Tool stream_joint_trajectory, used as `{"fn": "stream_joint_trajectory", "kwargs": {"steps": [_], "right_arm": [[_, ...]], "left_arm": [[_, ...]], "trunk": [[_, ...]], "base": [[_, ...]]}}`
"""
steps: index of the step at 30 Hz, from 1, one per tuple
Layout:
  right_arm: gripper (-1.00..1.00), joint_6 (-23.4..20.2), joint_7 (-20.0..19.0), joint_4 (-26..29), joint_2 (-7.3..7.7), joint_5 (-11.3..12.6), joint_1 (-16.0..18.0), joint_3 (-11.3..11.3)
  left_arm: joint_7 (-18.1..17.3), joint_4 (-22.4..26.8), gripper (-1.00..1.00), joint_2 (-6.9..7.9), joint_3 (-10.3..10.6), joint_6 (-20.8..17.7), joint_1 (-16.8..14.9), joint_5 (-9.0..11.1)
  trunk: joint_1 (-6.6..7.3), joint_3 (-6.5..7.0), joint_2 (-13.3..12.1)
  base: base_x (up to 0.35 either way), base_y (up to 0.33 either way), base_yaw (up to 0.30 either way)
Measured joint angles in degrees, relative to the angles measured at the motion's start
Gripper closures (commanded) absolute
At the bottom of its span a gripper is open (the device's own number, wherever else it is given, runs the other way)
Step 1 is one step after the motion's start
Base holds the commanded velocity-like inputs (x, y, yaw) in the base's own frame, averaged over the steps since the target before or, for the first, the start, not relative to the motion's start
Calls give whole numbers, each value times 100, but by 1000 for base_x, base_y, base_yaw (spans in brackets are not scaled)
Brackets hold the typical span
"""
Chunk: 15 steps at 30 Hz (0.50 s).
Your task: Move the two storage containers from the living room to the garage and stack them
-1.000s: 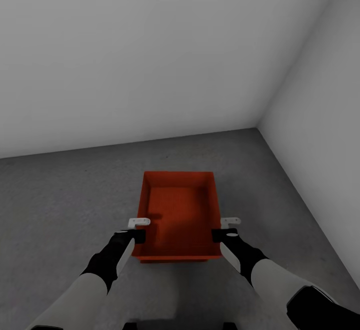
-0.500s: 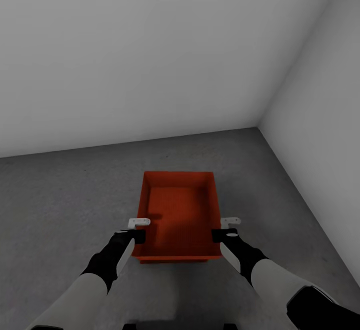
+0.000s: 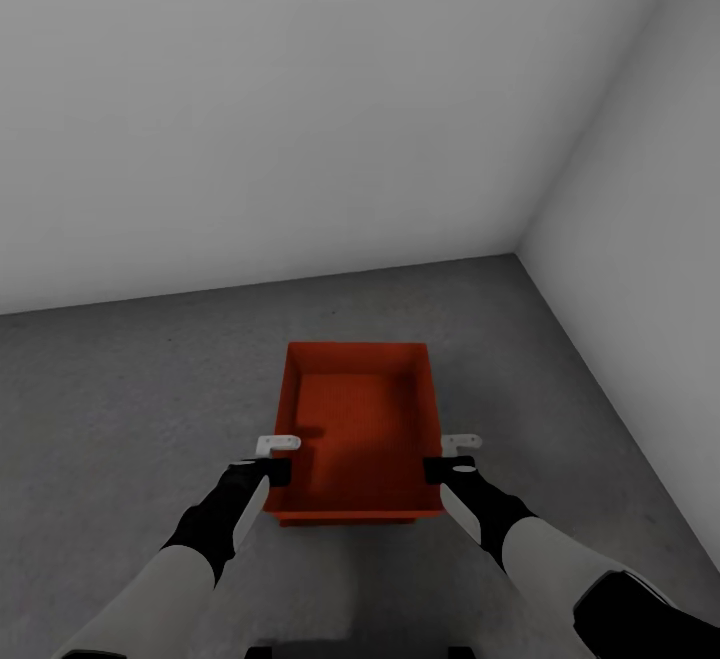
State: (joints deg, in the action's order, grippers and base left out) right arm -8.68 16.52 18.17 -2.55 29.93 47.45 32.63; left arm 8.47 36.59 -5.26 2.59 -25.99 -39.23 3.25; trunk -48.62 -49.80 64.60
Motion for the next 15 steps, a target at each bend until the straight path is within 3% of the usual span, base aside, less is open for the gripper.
{"fn": "stream_joint_trajectory", "kwargs": {"steps": [15], "right_arm": [[100, 1, -2, -15, -6, -3, 0, -3]], "left_arm": [[-5, -11, 100, 1, -2, 0, 0, -4]], "trunk": [[-43, -35, 79]], "base": [[0, 0, 0]]}}
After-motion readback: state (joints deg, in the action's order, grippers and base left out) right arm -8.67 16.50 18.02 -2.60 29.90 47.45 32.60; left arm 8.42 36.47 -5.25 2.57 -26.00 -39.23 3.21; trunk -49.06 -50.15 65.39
